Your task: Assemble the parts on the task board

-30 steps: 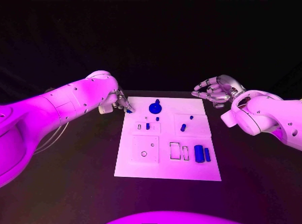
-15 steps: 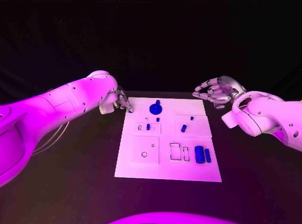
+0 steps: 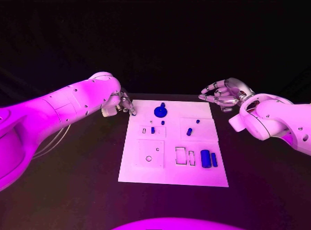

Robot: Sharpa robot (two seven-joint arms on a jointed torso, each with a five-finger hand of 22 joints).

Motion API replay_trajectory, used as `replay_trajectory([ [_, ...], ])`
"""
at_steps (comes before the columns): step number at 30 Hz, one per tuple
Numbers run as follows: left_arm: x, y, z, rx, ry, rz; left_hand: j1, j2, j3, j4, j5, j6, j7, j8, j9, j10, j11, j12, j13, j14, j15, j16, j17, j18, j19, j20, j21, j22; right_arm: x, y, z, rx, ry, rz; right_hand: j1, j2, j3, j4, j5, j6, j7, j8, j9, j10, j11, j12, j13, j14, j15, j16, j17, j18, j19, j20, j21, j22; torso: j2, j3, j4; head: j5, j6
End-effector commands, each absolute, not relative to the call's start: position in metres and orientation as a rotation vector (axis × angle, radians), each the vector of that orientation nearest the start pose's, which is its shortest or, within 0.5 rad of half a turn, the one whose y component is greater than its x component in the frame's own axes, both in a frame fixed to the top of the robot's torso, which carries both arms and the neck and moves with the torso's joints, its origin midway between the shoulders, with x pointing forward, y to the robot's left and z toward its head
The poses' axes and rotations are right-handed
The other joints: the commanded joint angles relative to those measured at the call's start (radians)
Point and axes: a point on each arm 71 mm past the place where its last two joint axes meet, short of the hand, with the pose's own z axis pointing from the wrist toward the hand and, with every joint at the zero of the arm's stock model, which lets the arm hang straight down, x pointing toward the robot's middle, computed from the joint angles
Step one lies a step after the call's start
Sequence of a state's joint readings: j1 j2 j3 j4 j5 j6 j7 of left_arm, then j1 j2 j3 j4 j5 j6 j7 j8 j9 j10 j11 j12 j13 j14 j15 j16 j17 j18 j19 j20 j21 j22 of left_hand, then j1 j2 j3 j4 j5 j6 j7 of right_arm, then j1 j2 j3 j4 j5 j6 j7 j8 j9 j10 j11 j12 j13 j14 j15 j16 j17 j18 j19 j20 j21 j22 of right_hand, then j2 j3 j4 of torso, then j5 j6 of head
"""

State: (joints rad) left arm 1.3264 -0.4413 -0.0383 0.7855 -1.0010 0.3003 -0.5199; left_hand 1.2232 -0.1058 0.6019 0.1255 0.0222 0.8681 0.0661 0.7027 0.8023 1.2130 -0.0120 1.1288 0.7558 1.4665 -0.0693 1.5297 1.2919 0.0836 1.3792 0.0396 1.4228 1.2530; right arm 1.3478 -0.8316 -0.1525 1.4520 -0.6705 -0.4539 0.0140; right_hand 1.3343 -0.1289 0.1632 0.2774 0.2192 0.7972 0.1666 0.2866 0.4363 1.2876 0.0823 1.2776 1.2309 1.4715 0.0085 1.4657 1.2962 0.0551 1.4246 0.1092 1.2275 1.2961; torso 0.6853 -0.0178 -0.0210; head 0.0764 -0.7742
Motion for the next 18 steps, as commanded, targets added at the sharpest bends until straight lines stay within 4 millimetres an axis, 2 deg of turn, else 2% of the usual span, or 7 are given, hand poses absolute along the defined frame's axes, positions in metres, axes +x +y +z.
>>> replay_trajectory([
  [1,0.6,0.234,-0.197,-0.435,2.294,-0.182,-0.028,-0.007,0.11,-0.011,0.029,-0.017,-0.002,-0.03,-0.02,-0.01,0.004,0.0,-0.003,0.086,0.004,0.008,0.223,-0.011,0.005,0.004,-0.014,-0.01,0.515,-0.23,-0.157,0.556,1.625,0.923,-0.03,-0.003,0.008,0.009,0.018,-0.008,-0.003,0.026,0.013,-0.013,-0.003,-0.007,-0.003,0.047,-0.006,-0.013,0.078,0.023,-0.011,-0.003,-0.014,0.09,0.0,0.0001,-0.0006,0.001,0.0],
  [3,0.601,0.235,-0.197,-0.443,2.282,-0.187,-0.046,-0.017,0.102,-0.007,0.029,-0.011,-0.004,-0.03,-0.022,-0.007,0.003,0.002,0.0,0.086,0.003,0.008,0.222,-0.011,0.006,0.004,-0.014,-0.009,0.515,-0.23,-0.157,0.556,1.625,0.922,-0.03,-0.003,0.008,0.009,0.018,-0.008,-0.003,0.026,0.013,-0.013,-0.003,-0.007,-0.003,0.047,-0.006,-0.013,0.078,0.023,-0.011,-0.003,-0.014,0.09,0.0,0.0002,0.0,0.0,0.001],
  [4,0.601,0.236,-0.196,-0.448,2.273,-0.191,-0.067,-0.033,0.087,0.002,0.028,-0.005,-0.005,-0.03,-0.024,-0.007,0.002,0.004,0.001,0.086,0.003,0.008,0.222,-0.011,0.006,0.004,-0.014,-0.009,0.515,-0.23,-0.157,0.556,1.625,0.922,-0.03,-0.003,0.008,0.009,0.018,-0.008,-0.003,0.026,0.013,-0.013,-0.003,-0.007,-0.003,0.047,-0.006,-0.013,0.078,0.023,-0.011,-0.003,-0.014,0.09,-0.001,0.0005,0.0002,0.001,0.001],
  [7,0.601,0.237,-0.195,-0.458,2.251,-0.2,-0.093,-0.049,0.064,0.013,0.029,0.005,-0.007,-0.031,-0.028,-0.003,0.0,0.009,0.006,0.086,0.001,0.009,0.223,-0.012,0.009,0.003,-0.013,-0.006,0.515,-0.23,-0.157,0.556,1.625,0.922,-0.03,-0.003,0.008,0.009,0.018,-0.008,-0.003,0.026,0.013,-0.013,-0.003,-0.007,-0.003,0.047,-0.006,-0.013,0.078,0.023,-0.011,-0.003,-0.014,0.09,-0.001,0.0015,0.0006,0.002,0.001],
  [13,0.601,0.239,-0.191,-0.469,2.209,-0.26,-0.112,-0.061,0.039,0.024,0.029,0.013,-0.009,-0.034,-0.033,0.0,-0.002,0.012,0.009,0.087,-0.001,0.01,0.226,-0.012,0.011,0.002,-0.012,-0.003,0.515,-0.231,-0.157,0.557,1.624,0.922,-0.03,-0.003,0.008,0.009,0.018,-0.008,-0.003,0.026,0.013,-0.013,-0.003,-0.007,-0.003,0.047,-0.006,-0.013,0.078,0.023,-0.011,-0.003,-0.014,0.09,-0.001,0.0006,-0.0002,0.003,0.005],
  [18,0.598,0.237,-0.187,-0.453,2.174,-0.332,-0.135,-0.099,-0.013,0.036,0.029,0.019,-0.007,-0.037,-0.038,-0.004,0.0,0.01,0.004,0.086,0.0,0.008,0.222,-0.011,0.009,0.001,-0.014,-0.007,0.515,-0.231,-0.157,0.558,1.624,0.92,-0.03,-0.003,0.008,0.009,0.018,-0.008,-0.003,0.026,0.013,-0.013,-0.003,-0.007,-0.003,0.047,-0.006,-0.013,0.078,0.023,-0.011,-0.003,-0.014,0.09,-0.001,0.0009,0.0003,0.005,0.005],
])
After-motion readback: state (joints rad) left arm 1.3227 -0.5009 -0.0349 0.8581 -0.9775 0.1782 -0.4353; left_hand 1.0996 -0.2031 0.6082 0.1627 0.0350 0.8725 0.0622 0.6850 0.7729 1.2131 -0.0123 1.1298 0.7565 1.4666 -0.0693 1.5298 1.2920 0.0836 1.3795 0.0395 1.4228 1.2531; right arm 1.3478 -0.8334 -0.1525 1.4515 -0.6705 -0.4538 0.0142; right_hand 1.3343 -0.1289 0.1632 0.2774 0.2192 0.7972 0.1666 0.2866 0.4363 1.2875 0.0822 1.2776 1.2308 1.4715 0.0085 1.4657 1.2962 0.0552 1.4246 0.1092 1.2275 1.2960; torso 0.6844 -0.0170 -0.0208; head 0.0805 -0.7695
